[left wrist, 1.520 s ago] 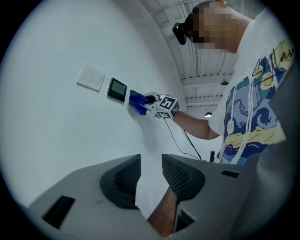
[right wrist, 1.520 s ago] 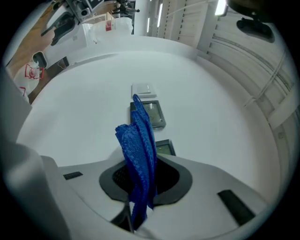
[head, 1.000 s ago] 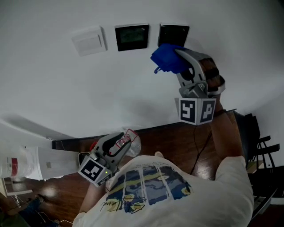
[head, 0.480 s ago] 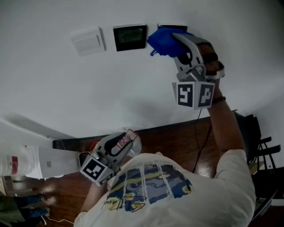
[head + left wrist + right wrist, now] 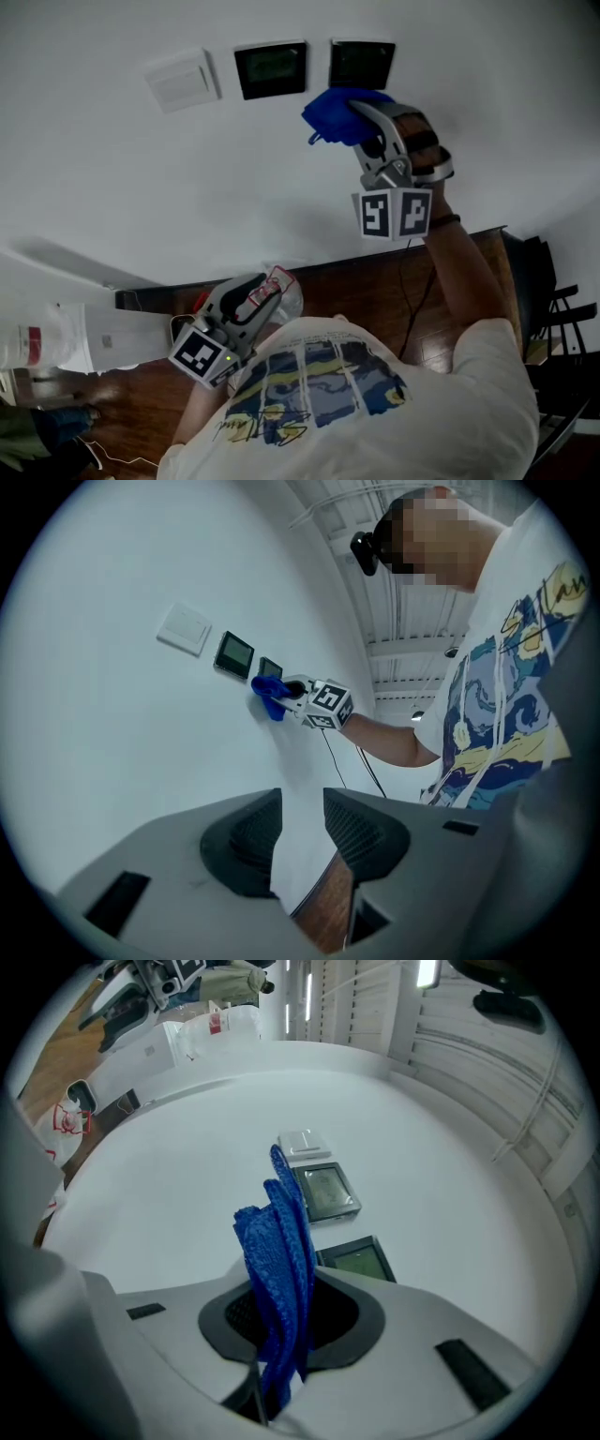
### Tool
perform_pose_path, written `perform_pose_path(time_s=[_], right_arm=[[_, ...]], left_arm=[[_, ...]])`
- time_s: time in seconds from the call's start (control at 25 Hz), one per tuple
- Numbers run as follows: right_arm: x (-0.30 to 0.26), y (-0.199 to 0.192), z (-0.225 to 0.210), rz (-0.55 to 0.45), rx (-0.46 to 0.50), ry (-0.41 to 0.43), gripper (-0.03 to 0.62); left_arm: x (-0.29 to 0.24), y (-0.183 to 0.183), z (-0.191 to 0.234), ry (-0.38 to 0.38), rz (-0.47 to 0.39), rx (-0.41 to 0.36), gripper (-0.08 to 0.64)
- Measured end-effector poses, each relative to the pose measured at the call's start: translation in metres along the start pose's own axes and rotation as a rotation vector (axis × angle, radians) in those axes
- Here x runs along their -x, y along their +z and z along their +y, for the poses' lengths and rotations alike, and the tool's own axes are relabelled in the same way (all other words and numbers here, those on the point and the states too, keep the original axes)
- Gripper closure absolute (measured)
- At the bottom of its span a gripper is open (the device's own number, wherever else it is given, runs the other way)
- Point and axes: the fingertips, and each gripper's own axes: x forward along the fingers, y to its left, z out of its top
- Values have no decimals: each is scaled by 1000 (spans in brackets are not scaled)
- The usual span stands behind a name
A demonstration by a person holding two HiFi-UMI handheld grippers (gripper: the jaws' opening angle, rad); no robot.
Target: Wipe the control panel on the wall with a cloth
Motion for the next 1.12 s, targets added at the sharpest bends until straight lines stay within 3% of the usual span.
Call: perform_pose_path(time_s=[0.24, 0.52, 0.68, 1.12], right_arm=[[7, 2, 12, -11, 5, 41, 503], [16, 25, -84, -69, 33, -139, 503], [3, 20, -109, -56, 49, -177, 503], [-1, 3, -42, -38, 14, -80, 503]], left_arm=[[2, -2, 1, 7, -1, 6, 445], [1, -3, 1, -3, 2, -6, 445], [-2, -2, -2, -3, -3, 8, 445], [3, -5, -1, 20, -4, 21, 445]])
